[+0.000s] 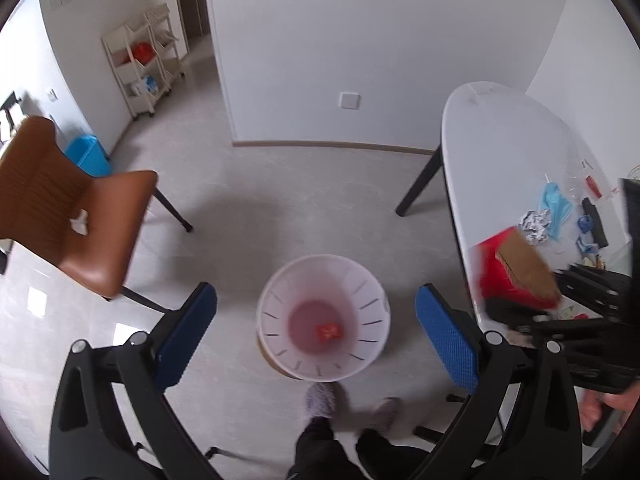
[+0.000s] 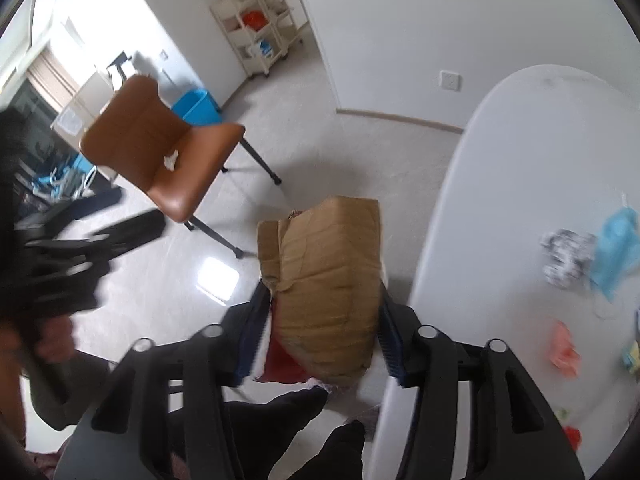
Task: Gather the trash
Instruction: 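Carry both wrappers to the white wastebasket and open both tools to drop them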
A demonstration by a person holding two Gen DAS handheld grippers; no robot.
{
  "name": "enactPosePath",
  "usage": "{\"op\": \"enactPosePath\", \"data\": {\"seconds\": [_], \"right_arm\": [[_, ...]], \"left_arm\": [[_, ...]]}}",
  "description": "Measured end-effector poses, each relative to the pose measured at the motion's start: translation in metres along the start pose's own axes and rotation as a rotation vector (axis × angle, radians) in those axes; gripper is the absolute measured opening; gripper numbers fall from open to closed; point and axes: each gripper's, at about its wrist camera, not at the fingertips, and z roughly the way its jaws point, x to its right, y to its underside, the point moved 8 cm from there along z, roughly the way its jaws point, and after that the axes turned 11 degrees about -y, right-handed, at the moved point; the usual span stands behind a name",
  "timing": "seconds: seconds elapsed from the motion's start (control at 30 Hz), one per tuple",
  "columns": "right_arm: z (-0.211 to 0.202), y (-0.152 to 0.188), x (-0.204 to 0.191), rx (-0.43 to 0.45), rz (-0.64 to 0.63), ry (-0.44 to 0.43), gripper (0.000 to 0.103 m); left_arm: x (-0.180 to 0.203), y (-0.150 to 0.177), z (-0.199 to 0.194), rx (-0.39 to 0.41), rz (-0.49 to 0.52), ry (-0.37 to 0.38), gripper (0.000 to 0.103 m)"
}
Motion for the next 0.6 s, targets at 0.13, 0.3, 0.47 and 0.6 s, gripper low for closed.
{"op": "enactPosePath", "data": {"seconds": [0.13,0.3,0.47,0.6], "right_arm": [[0.019,-0.006,-0.002,-0.004,-0.008,0.055,0.095],[-0.016,0.003,0.015,0.074,0.102,0.053,0.1],[-0.092,0.047,0.062,0.194,0.22,0.221,0.1],[-0.135,0.097,0.1,0.216,0.315,0.324,0.101]], "left_arm": [[-0.005,0.004,-0.003,-0.021,-0.005,0.001,0.095],[0.016,0.005,-0.012,-0.003,0.045,0.021,0.095],[0.069,0.007,-0.023,0.006,0.137,0.101,0.095],[0.124,0.013,-0.035,0.027,0.241,0.175,0.095]]}}
